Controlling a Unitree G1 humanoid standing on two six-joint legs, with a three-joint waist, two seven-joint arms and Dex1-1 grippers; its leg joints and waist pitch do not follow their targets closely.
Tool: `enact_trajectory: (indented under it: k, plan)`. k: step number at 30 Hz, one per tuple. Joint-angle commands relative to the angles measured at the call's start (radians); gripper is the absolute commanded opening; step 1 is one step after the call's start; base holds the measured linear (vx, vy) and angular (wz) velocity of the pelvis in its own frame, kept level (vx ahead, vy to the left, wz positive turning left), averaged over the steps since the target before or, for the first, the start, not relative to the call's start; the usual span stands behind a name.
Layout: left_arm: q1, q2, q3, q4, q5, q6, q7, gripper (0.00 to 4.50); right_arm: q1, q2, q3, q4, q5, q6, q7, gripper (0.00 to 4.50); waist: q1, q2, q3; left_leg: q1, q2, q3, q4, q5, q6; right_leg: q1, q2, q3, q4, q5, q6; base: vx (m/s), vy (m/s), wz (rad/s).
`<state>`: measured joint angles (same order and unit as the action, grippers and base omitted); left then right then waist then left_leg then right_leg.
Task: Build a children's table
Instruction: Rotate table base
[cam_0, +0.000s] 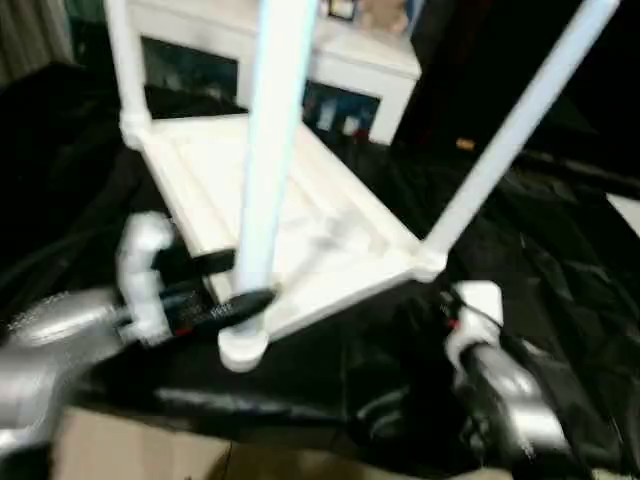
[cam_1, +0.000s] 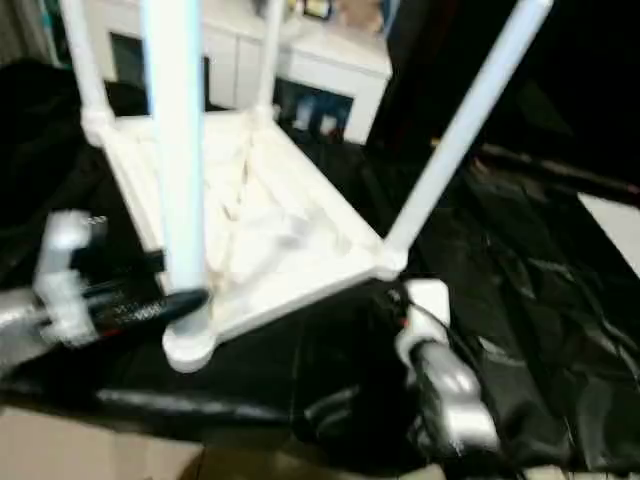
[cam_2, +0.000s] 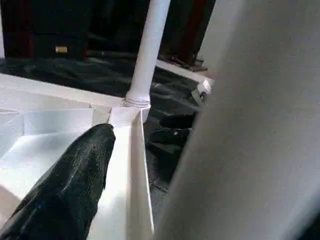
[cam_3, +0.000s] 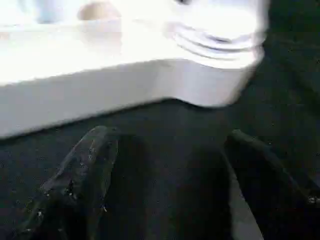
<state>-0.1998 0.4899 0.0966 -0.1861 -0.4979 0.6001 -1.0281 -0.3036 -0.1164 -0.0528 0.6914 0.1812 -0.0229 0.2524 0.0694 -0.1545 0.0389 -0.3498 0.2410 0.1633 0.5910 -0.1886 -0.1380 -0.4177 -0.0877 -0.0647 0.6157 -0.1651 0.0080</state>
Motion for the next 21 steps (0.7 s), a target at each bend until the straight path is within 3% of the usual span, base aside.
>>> enact_trajectory:
  k: [1, 2, 3, 4, 5, 6, 7, 8, 9, 10, 16, 21]
  plan:
    - [-0.028, -0.014, -0.035, 0.01, 0.013, -0.018, 0.009, 4.45, -0.033, -0.001, -0.005, 0.046, -0.011, -0.018, 0.007, 3.8, 0.002, 0.057, -0.051, -0.005, -0.019, 0.009, -0.084, -0.32, -0.05, 0.041, -0.024, 0.03, -0.064, -0.293, -0.104, 0.0, 0.0, 0.0]
    - [-0.05, -0.023, -0.06, 0.01, 0.004, -0.009, -0.001, 4.45, -0.074, 0.016, -0.003, 0.09, -0.013, -0.028, 0.013, 3.8, -0.005, 0.052, -0.057, -0.003, -0.019, 0.013, -0.079, -0.297, -0.046, 0.043, -0.021, 0.029, -0.061, -0.226, -0.128, 0.0, 0.0, 0.0]
    - [-0.065, -0.029, -0.078, 0.012, -0.002, -0.005, -0.009, 4.45, -0.105, 0.028, -0.002, 0.128, -0.014, -0.039, 0.016, 3.8, -0.001, 0.064, -0.052, -0.005, -0.02, 0.011, -0.083, -0.292, -0.048, 0.045, -0.02, 0.028, -0.054, -0.214, -0.142, 0.0, 0.0, 0.0]
    - [-0.088, -0.038, -0.098, 0.009, -0.015, 0.008, -0.023, 4.45, -0.138, 0.04, 0.004, 0.168, -0.021, -0.05, 0.022, 3.8, -0.005, 0.072, -0.061, 0.0, -0.021, 0.016, -0.075, -0.266, -0.042, 0.047, -0.023, 0.029, -0.054, -0.148, -0.17, 0.0, 0.0, 0.0]
    - [-0.108, -0.046, -0.115, 0.009, -0.024, 0.017, -0.035, 4.45, -0.164, 0.047, 0.013, 0.203, -0.033, -0.062, 0.024, 3.8, 0.001, 0.095, -0.052, -0.003, -0.022, 0.012, -0.081, -0.27, -0.046, 0.051, -0.02, 0.027, -0.047, -0.143, -0.185, 0.0, 0.0, 0.0]
    - [-0.122, -0.051, -0.129, 0.007, -0.028, 0.025, -0.043, 4.45, -0.177, 0.049, 0.019, 0.22, -0.042, -0.067, 0.024, 3.8, -0.002, 0.082, -0.053, -0.005, -0.022, 0.016, -0.078, -0.263, -0.042, 0.052, -0.022, 0.028, -0.05, -0.141, -0.188, 0.0, 0.0, 0.0]
    - [-0.142, -0.056, -0.15, 0.009, -0.03, 0.032, -0.059, 4.45, -0.196, 0.054, 0.025, 0.244, -0.052, -0.075, 0.022, 3.8, 0.004, 0.108, -0.051, -0.001, -0.024, 0.014, -0.08, -0.282, -0.042, 0.053, -0.024, 0.028, -0.052, -0.172, -0.193, 0.0, 0.0, 0.0]
    - [-0.163, -0.063, -0.172, 0.013, -0.03, 0.037, -0.072, 4.45, -0.204, 0.057, 0.025, 0.252, -0.054, -0.08, 0.02, 3.8, 0.007, 0.125, -0.052, -0.001, -0.025, 0.012, -0.078, -0.278, -0.042, 0.056, -0.027, 0.029, -0.049, -0.171, -0.2, 0.0, 0.0, 0.0]
    - [-0.177, -0.068, -0.185, 0.017, -0.03, 0.04, -0.081, 4.45, -0.207, 0.059, 0.024, 0.255, -0.054, -0.082, 0.018, 3.8, 0.002, 0.112, -0.051, -0.002, -0.025, 0.017, -0.078, -0.273, -0.037, 0.055, -0.024, 0.029, -0.057, -0.169, -0.2, 0.0, 0.0, 0.0]
    - [-0.186, -0.07, -0.193, 0.022, -0.03, 0.041, -0.085, 4.45, -0.211, 0.06, 0.023, 0.26, -0.053, -0.085, 0.017, 3.8, 0.003, 0.112, -0.051, -0.004, -0.027, 0.017, -0.076, -0.266, -0.03, 0.059, -0.023, 0.029, -0.054, -0.174, -0.204, 0.0, 0.0, 0.0]
    - [-0.254, -0.169, -0.317, 0.063, -0.003, 0.016, -0.101, 4.45, -0.191, 0.05, 0.007, 0.241, -0.044, -0.116, 0.028, 3.8, -0.003, 0.138, -0.05, -0.004, -0.026, 0.02, -0.074, -0.256, -0.016, 0.059, -0.024, 0.031, -0.063, -0.225, -0.201, 0.0, 0.0, 0.0]
    - [-0.29, -0.27, -0.402, 0.135, 0.03, -0.027, -0.088, 4.45, -0.168, 0.035, 0.012, 0.192, -0.045, -0.129, 0.079, 3.8, -0.009, 0.132, -0.053, -0.005, -0.026, 0.024, -0.071, -0.243, 0.003, 0.061, -0.02, 0.03, -0.066, -0.203, -0.205, 0.0, 0.0, 0.0]
